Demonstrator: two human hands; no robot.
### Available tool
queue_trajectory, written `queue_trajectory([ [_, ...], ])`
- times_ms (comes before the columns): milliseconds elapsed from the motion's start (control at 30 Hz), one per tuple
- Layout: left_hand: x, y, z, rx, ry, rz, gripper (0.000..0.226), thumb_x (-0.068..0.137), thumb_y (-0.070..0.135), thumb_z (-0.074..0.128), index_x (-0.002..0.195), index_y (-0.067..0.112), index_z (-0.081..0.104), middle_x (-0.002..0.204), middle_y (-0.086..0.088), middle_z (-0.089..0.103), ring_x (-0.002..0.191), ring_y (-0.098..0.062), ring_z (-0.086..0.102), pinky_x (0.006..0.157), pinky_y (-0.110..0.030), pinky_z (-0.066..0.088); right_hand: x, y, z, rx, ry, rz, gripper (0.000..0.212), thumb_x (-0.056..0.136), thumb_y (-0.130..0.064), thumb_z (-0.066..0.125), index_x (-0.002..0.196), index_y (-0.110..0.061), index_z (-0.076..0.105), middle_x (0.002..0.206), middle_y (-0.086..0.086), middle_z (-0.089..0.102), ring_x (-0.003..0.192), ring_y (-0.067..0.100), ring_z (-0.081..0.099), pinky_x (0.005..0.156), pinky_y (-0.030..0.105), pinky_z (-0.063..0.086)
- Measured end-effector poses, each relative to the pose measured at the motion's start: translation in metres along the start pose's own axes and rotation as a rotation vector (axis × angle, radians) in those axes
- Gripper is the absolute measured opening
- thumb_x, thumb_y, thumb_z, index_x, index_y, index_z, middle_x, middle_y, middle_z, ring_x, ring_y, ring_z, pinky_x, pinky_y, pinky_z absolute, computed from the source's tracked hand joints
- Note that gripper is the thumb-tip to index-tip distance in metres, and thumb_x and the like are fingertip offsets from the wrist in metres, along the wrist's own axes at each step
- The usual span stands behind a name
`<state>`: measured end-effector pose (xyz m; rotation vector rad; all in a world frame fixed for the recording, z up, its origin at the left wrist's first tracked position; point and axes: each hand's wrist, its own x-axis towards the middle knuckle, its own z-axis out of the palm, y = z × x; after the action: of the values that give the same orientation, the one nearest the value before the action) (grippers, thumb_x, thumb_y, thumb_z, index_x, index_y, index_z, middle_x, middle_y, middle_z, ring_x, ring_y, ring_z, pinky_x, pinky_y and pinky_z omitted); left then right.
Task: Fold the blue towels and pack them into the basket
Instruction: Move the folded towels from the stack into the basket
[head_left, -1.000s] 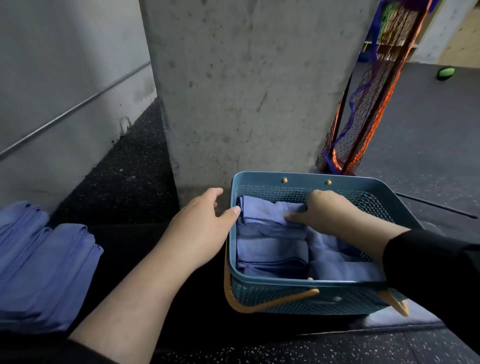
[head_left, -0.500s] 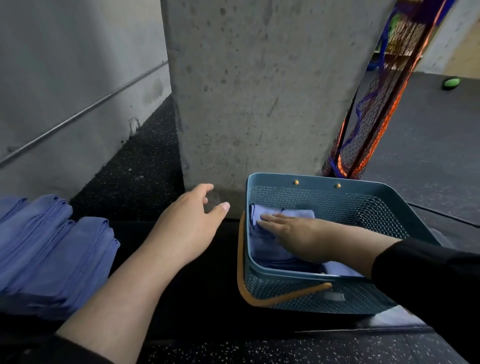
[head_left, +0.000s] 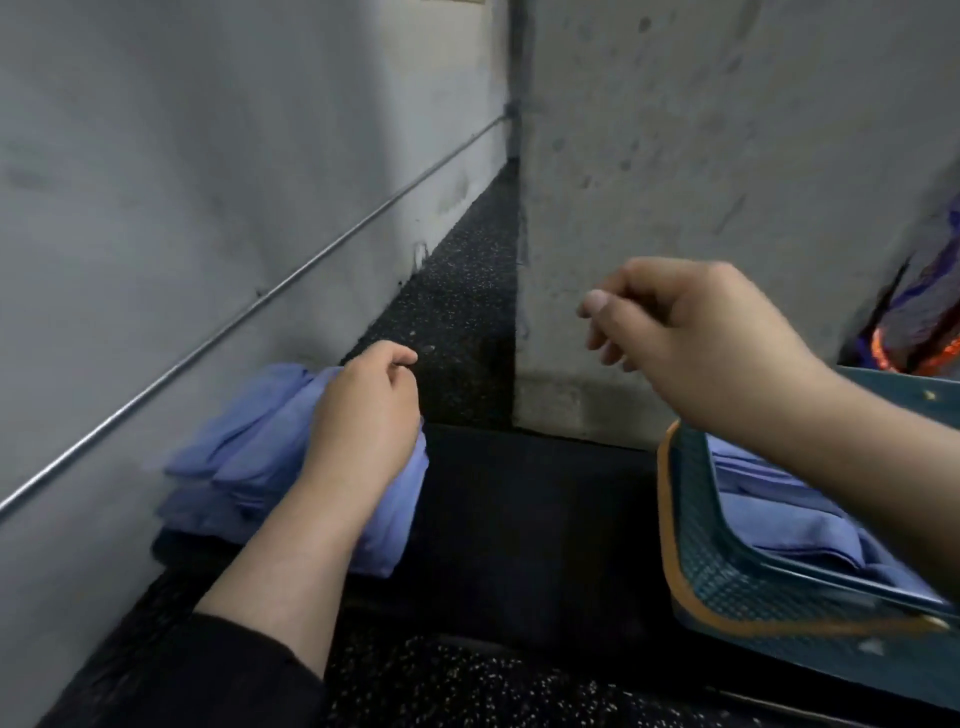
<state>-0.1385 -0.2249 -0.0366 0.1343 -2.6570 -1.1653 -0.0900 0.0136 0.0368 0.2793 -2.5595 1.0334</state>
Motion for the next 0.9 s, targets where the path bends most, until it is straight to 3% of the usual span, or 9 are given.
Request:
queue_trajectory([
  [67,0.001,-0.02,-0.012,-0.001,-0.011,-0.035,0.029,0.098,0.017,0.046,0.092,0.041,0.059,0.102,0.003,0.072,0.093,-0.023,0.067,0.089,-0.046,0.055,-0.003,-0.019,0.042,-0.01,-0.086,0.039,0.021,0.097,-0.039,0.058,0.082,-0.027,0.067,0.067,-0.006,0.067,0.062,0.006,0.062,0.062,0.024,0.05],
  [167,-0.003,-0.042,-0.027,-0.001,-0.015,-0.056,0.028,0.097,0.018,0.044,0.09,0.039,0.06,0.098,0.004,0.074,0.094,-0.024,0.069,0.09,-0.047,0.055,-0.003,-0.016,0.112,0.019,-0.227,0.107,0.014,0.097,-0.034,0.06,0.1,-0.026,0.07,0.08,-0.012,0.068,0.074,0.005,0.061,0.067,0.023,0.045],
  [233,-0.007,-0.049,-0.034,0.044,-0.082,-0.068,0.029,0.099,0.014,0.044,0.091,0.036,0.062,0.099,0.002,0.075,0.095,-0.025,0.07,0.09,-0.044,0.055,0.003,-0.004,0.153,0.071,-0.332,0.18,0.024,0.097,-0.032,0.061,0.117,-0.02,0.067,0.098,-0.008,0.069,0.091,0.009,0.064,0.076,0.022,0.043],
  [333,-0.015,-0.06,-0.038,0.349,-0.304,-0.006,0.03,0.102,0.015,0.044,0.112,0.027,0.07,0.118,0.002,0.071,0.107,-0.021,0.065,0.091,-0.031,0.05,0.015,0.006,0.195,0.108,-0.428,0.257,0.05,0.097,-0.036,0.062,0.141,-0.014,0.052,0.128,0.002,0.064,0.117,0.017,0.06,0.091,0.023,0.043],
  [433,-0.017,-0.069,-0.039,0.532,-0.514,0.06,0.032,0.102,0.018,0.043,0.116,0.02,0.071,0.124,-0.001,0.067,0.114,-0.023,0.061,0.096,-0.037,0.048,0.029,0.013,0.226,0.107,-0.506,0.313,0.069,0.093,-0.049,0.062,0.148,-0.01,0.045,0.142,0.007,0.056,0.129,0.022,0.053,0.097,0.026,0.039],
  [533,-0.017,-0.075,-0.039,0.582,-0.619,0.068,0.03,0.101,0.019,0.043,0.112,0.021,0.071,0.122,0.0,0.066,0.112,-0.021,0.06,0.096,-0.039,0.049,0.038,0.016,0.243,0.076,-0.56,0.344,0.071,0.088,-0.052,0.069,0.14,-0.008,0.051,0.13,0.008,0.06,0.113,0.022,0.056,0.084,0.026,0.038],
  [633,-0.013,-0.079,-0.039,0.575,-0.644,0.054,0.03,0.101,0.02,0.044,0.109,0.024,0.072,0.116,0.003,0.069,0.108,-0.02,0.062,0.094,-0.039,0.051,0.043,0.02,0.247,0.076,-0.547,0.348,0.049,0.083,-0.038,0.078,0.115,-0.006,0.061,0.097,0.003,0.058,0.086,0.017,0.052,0.064,0.03,0.038],
  [900,-0.013,-0.078,-0.039,0.583,-0.594,0.051,0.026,0.1,0.022,0.042,0.103,0.017,0.068,0.105,-0.001,0.071,0.099,-0.024,0.066,0.089,-0.043,0.053,0.04,0.024,0.25,0.167,-0.494,0.256,0.03,0.074,-0.02,0.08,0.088,-0.013,0.054,0.077,0.0,0.056,0.07,0.013,0.047,0.063,0.033,0.04],
])
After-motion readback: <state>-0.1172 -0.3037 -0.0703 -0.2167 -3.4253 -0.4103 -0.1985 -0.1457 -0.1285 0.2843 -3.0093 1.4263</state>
